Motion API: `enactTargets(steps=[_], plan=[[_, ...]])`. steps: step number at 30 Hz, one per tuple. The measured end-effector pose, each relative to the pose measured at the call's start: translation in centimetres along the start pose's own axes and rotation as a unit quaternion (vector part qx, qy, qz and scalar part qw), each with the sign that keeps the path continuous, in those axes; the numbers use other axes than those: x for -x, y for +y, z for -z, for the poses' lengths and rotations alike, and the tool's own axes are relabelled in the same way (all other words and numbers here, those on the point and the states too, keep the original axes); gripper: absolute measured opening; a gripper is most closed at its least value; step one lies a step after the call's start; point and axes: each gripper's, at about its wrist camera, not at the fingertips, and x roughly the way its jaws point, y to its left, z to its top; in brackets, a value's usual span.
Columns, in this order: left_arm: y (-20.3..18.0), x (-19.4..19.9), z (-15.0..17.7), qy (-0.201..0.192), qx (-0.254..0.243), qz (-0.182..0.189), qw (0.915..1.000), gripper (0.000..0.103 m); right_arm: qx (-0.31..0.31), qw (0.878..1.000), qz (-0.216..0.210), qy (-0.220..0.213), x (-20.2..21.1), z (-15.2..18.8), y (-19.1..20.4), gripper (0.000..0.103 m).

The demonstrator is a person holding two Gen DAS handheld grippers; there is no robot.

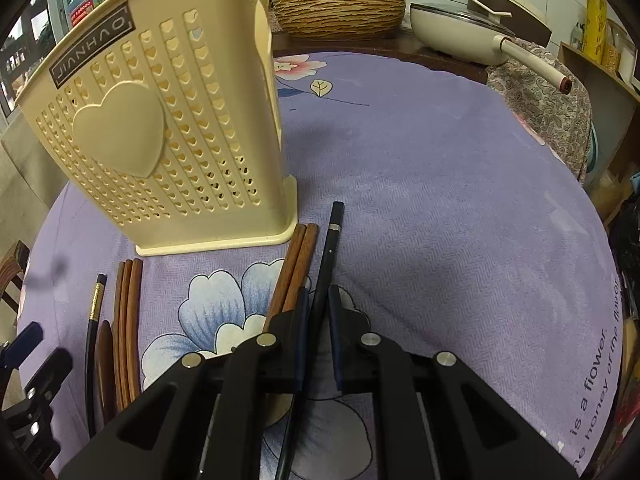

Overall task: Organize utensils
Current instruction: 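Move the left gripper to the black chopstick and close on it, then lift the black chopstick with the left gripper over the cream holder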

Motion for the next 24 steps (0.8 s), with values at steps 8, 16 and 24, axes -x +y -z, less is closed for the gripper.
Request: enactTargets(steps=[8, 16, 24], plan=[[-0.3, -2.2, -0.7, 0.034, 0.018, 0.019, 0.9991, 0.036, 0.002, 1.0, -0.012, -0.001, -0.4, -0.4, -0.8, 0.01], [-1.1, -3.6, -1.5, 0.034, 0.006, 0.0, 0.9994, 0.035, 0.006, 1.0, -0.011, -0.002, -0.6, -0.5, -0.7, 0.01], [-1.2, -4.8, -2.9, 0.039, 0.005, 0.009, 0.9992, 0.009, -0.004, 1.0, -0.018, -0.005, -1.4, -1.4, -1.4, 0.009]])
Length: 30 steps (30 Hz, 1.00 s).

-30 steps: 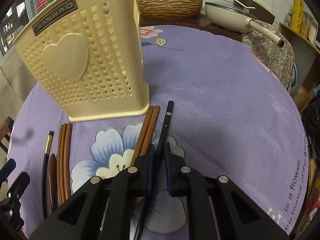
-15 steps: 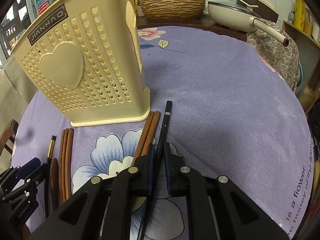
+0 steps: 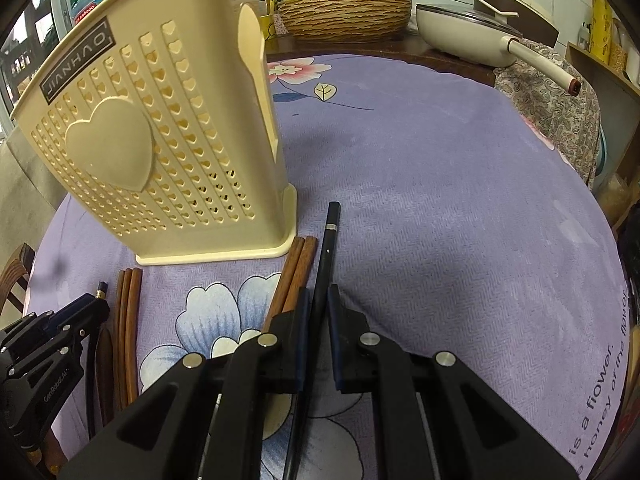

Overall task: Organize utensils
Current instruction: 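Lift the black chopstick with the left gripper over the cream holder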

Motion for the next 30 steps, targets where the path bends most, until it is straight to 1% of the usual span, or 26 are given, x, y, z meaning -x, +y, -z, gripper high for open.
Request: enactTargets(steps=[5, 7, 9, 13, 16, 18, 24, 27, 30], plan=[[0.0, -0.2, -0.6, 0.006, 0.002, 0.002, 1.0, 0.008, -0.011, 1.0, -0.01, -0.005, -0.2, -0.2, -0.4, 0.009], [0.3, -0.1, -0.8, 0.006, 0.009, 0.014, 0.9998, 0.008, -0.025, 0.999, -0.022, -0.01, -0.1, -0.1, -0.8, 0.008], [0.7, 0.3, -1.1, -0.002, 0.016, 0.016, 0.9997, 0.008, -0.031, 0.999, -0.026, -0.023, 0.5, -0.2, -1.2, 0.008], [1.5, 2.8, -1.6, -0.033, 0.027, 0.029, 0.9987, 0.008, -0.036, 0.997, -0.044, -0.05, 2.5, -0.3, -1.8, 0.008], [2.0, 5.8, -2.1, -0.068, 0.03, 0.035, 0.9966, 0.008, -0.043, 0.994, -0.078, -0.071, 5.1, -0.3, -2.5, 0.008], [2.4, 8.0, -2.4, -0.094, 0.032, 0.041, 0.9942, 0.007, -0.04, 0.99, -0.094, -0.092, 7.2, -0.4, -2.7, 0.008], [3.3, 13.8, -3.1, -0.153, 0.029, 0.055, 0.9862, 0.007, 0.003, 0.979, -0.124, -0.16, 14.5, -0.6, -3.0, 0.008], [3.7, 16.6, -2.7, -0.179, 0.027, 0.057, 0.9818, 0.007, 0.026, 0.975, -0.134, -0.174, 17.1, -0.1, -3.4, 0.008], [4.1, 18.9, -2.2, -0.198, 0.026, 0.059, 0.9781, 0.007, 0.04, 0.974, -0.133, -0.177, 18.2, 0.1, -3.8, 0.008]])
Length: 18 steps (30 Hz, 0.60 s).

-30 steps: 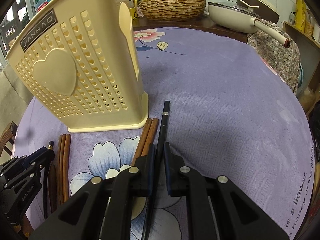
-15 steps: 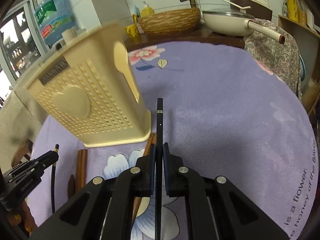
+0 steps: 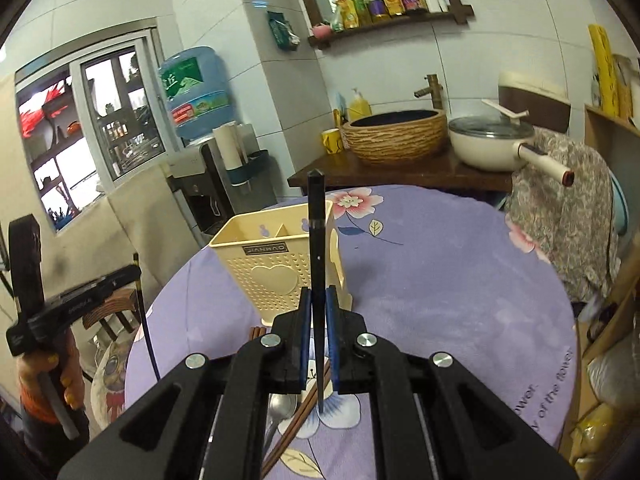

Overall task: Organize utensils
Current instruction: 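Lift the black chopstick with the left gripper over the cream holder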

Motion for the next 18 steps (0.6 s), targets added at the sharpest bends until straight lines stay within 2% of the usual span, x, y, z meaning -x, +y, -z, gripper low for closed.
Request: enactTargets(steps=[6, 18], plan=[[-0.3, 3.0, -0.8, -0.038, -0.012, -0.006, 0.9992, 0.007, 0.01, 1.0, -0.005, -0.006, 1.1, 0.0, 0.5, 0.007], [-0.3, 2.5, -1.2, -0.045, -0.009, -0.013, 0.9989, 0.007, 0.028, 1.0, -0.006, -0.005, 0.9, -0.2, 1.6, 0.007]])
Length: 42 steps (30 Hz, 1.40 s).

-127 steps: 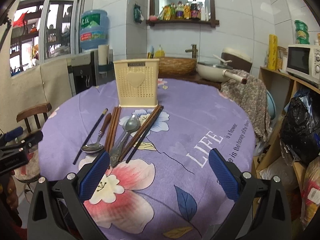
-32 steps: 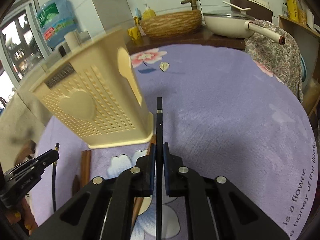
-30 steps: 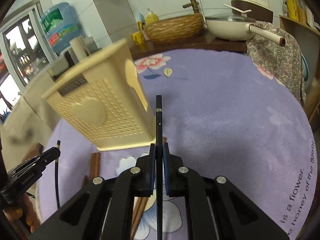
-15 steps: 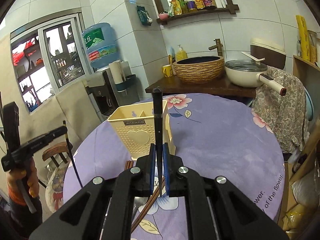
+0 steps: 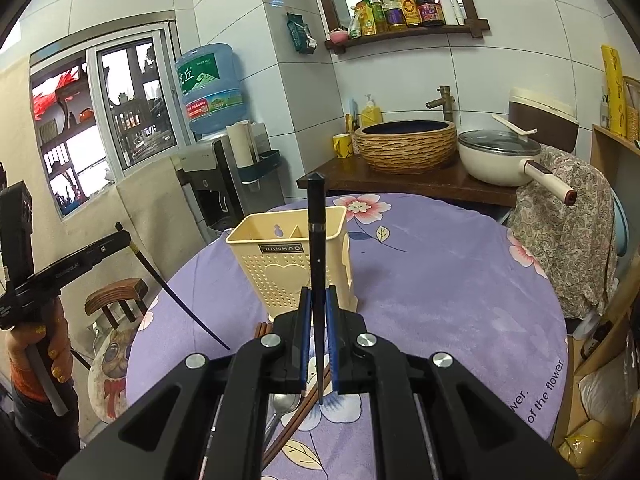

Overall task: Organize utensils
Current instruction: 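Lift the black chopstick with the left gripper over the cream holder, then lower the black chopstick into the holder and open the left gripper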

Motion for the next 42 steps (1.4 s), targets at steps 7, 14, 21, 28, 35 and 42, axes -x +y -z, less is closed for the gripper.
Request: enactTargets(steps=[7, 14, 21, 28, 35, 42], plan=[[-0.2, -0.1, -1.4, -0.005, -0.011, 0.003, 0.9999, 0.007, 0.003, 1.0, -0.019, 0.002, -0.2, -1.4, 0.2, 0.007], [-0.5, 0.8, -6.1, -0.022, -0.019, 0.029, 0.9991, 0.007, 0.025, 0.999, -0.045, -0.017, 0.5, -5.7, 1.6, 0.007], [-1.7, 2.6, -14.8, -0.063, -0.018, 0.066, 0.9957, 0.007, 0.048, 0.995, -0.048, -0.078, 2.6, -13.2, 3.4, 0.007], [-4.2, 0.4, -20.1, -0.086, -0.011, 0.058, 0.9945, 0.007, 0.053, 0.994, -0.012, -0.091, 0.2, -16.3, 3.9, 0.007], [-5.5, -5.7, -16.8, -0.041, -0.007, 0.045, 0.9981, 0.007, 0.025, 0.999, 0.007, -0.045, -6.1, -13.5, 2.3, 0.007], [-4.7, -11.5, -11.7, 0.018, 0.01, 0.029, 0.9994, 0.007, 0.017, 1.0, 0.019, 0.008, -11.0, -9.9, 1.7, 0.007]])
